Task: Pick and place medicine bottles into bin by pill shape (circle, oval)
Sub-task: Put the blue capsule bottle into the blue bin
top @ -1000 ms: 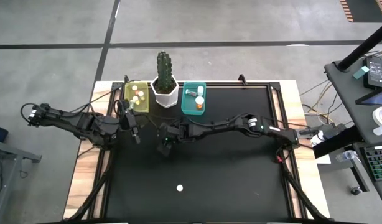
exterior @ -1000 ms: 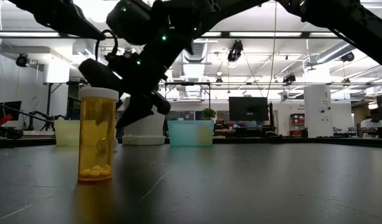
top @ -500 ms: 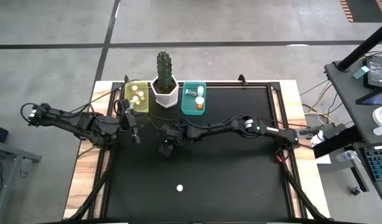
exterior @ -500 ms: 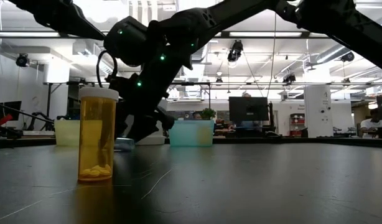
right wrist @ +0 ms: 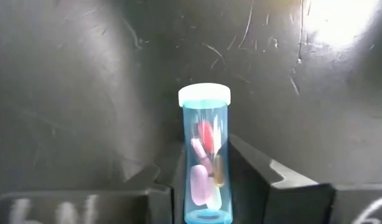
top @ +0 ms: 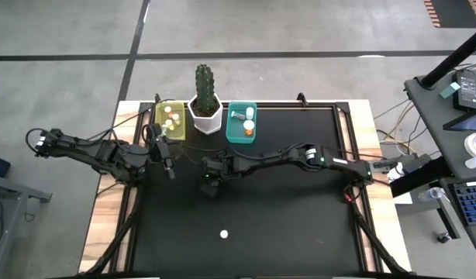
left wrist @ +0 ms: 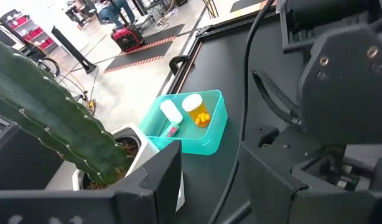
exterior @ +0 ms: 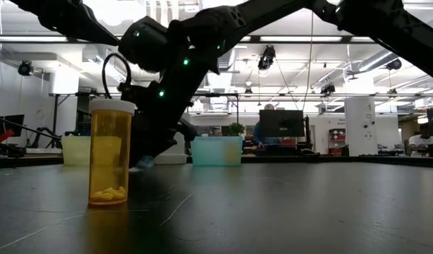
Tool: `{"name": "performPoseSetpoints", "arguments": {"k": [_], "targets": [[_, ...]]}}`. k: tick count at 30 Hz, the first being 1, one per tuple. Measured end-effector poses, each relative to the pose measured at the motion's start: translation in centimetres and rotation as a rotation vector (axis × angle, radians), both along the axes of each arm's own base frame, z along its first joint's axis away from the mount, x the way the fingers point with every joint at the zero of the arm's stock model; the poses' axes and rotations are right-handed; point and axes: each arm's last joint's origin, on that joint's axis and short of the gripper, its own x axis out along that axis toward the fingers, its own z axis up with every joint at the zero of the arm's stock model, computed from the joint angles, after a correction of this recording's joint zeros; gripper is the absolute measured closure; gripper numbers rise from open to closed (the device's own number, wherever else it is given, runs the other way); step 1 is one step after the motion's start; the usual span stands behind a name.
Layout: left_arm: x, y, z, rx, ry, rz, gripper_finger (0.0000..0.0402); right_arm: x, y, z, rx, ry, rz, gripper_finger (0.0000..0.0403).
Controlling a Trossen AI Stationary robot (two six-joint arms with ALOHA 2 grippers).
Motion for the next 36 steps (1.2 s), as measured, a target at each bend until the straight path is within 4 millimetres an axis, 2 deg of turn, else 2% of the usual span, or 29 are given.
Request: {"name": "performPoseSetpoints", "arguments": {"k": [6, 12, 19, 26, 31, 36], "targets": [[0.0, 0.0, 0.0, -0.005, -0.003, 0.002, 0.0258, -1.4, 0.5, 3.1, -0.052, 0.067, 0.069, 0.0315], [0.0, 0.0, 0.0, -0.007, -0.006, 0.002, 0.0258, -3.7, 1.5, 6.8, -0.095, 0.142, 0.133, 0.0310], [0.2, -0.1, 0.2, -0.021, -0.037, -0.013, 0.0258, -7.0, 2.8, 10.6, -0.162, 0.095, 0.133, 0.0310], [0.3, -0.1, 0.1, -0.021, -0.051, -0.021, 0.0258, -10.5, 3.5, 12.1, -0.161, -0.153, 0.117, 0.0310], [0.7, -0.3, 0.6, -0.018, -0.099, -0.040, 0.0258, -12.4, 3.3, 11.6, -0.158, -0.426, 0.104, 0.0310], [1.7, -0.8, 0.9, -0.022, -0.129, -0.165, 0.0258, -13.7, 3.2, 10.7, -0.192, -0.700, 0.106, 0.0310]]}}
